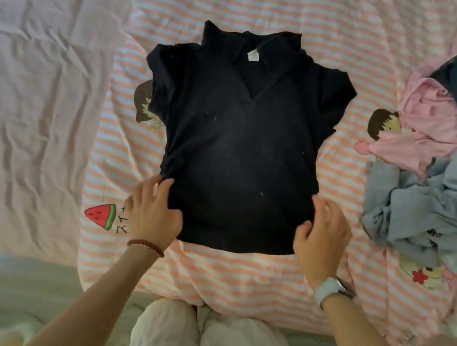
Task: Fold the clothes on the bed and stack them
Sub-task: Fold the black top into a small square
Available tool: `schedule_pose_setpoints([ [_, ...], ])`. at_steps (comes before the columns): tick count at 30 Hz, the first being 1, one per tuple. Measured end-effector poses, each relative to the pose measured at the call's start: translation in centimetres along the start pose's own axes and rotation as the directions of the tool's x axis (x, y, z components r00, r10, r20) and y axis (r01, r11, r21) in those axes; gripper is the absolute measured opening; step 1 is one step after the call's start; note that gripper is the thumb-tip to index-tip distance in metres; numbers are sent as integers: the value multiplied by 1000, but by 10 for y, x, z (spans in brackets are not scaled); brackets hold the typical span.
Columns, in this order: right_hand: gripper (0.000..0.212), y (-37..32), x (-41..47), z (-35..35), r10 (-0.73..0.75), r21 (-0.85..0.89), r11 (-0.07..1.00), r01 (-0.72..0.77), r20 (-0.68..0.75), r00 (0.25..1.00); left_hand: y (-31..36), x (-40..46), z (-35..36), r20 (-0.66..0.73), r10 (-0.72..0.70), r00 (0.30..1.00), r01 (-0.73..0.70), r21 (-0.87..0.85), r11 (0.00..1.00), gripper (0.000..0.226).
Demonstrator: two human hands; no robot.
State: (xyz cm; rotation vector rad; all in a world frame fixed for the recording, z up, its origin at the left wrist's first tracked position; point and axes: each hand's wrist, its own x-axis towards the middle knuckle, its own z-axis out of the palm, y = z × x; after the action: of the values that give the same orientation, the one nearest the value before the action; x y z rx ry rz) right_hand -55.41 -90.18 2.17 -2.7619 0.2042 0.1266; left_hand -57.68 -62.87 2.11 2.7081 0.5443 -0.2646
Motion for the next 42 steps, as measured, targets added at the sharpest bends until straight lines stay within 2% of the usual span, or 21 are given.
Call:
schedule_pose_setpoints([
  [2,50,-10,12,7,-200,-67,976,207,97,975,16,12,7,58,199,978,-205,123,971,64],
  [4,53,-15,22,17,-292,-136,936,325,217,931,21,20,19,191,318,929,-353,193,915,68],
  [6,56,-8,24,27,-251,-230,911,341,347,904,11,21,36,342,301,890,-397,260,880,69],
  [8,58,9,18,34,-163,-300,898,321,450,878,-7,13,47,433,215,875,-370,313,875,69],
  [12,57,29,6,33,-159,-305,891,335,481,862,-32,-3,44,459,146,876,-327,344,880,70],
  [14,45,22,11,27,-202,-158,949,271,355,913,-26,-3,35,429,148,891,-317,356,879,67],
  [17,24,8,39,19,-114,127,986,108,44,993,0,12,25,223,204,953,-267,301,916,35],
  [19,21,-4,71,14,26,267,963,-21,-15,1000,24,34,23,116,221,968,-244,255,936,25],
  [21,21,-11,108,12,162,363,921,-139,-34,986,52,60,26,88,244,966,-258,202,945,31],
  [24,24,-16,168,10,342,500,806,-316,43,939,92,102,38,131,304,943,-322,138,937,55],
  [25,22,-14,187,10,388,528,761,-377,95,917,102,115,43,157,334,929,-356,143,923,62],
  [27,31,-11,220,10,458,573,665,-479,194,867,117,136,55,218,387,896,-428,189,884,73],
  [29,29,-7,246,9,491,625,542,-562,308,815,123,151,66,281,404,871,-471,234,851,81],
  [32,17,-3,266,6,477,687,295,-664,496,726,121,162,83,362,360,860,-461,244,853,85],
  [34,19,2,271,6,404,704,240,-669,554,728,118,163,90,378,338,862,-444,242,863,83],
  [36,18,9,270,5,296,723,265,-638,569,767,118,165,94,383,331,862,-439,241,866,82],
  [37,17,9,266,4,228,721,322,-613,569,790,118,165,94,386,328,862,-438,243,866,81],
  [39,24,9,258,1,92,668,562,-488,536,839,118,165,93,399,319,860,-435,245,866,81],
  [41,25,6,252,-2,-34,544,809,-224,423,905,120,166,90,429,313,847,-443,245,863,83],
  [42,19,1,249,-3,-95,448,891,-72,339,936,121,166,87,450,313,836,-450,235,862,83],
])
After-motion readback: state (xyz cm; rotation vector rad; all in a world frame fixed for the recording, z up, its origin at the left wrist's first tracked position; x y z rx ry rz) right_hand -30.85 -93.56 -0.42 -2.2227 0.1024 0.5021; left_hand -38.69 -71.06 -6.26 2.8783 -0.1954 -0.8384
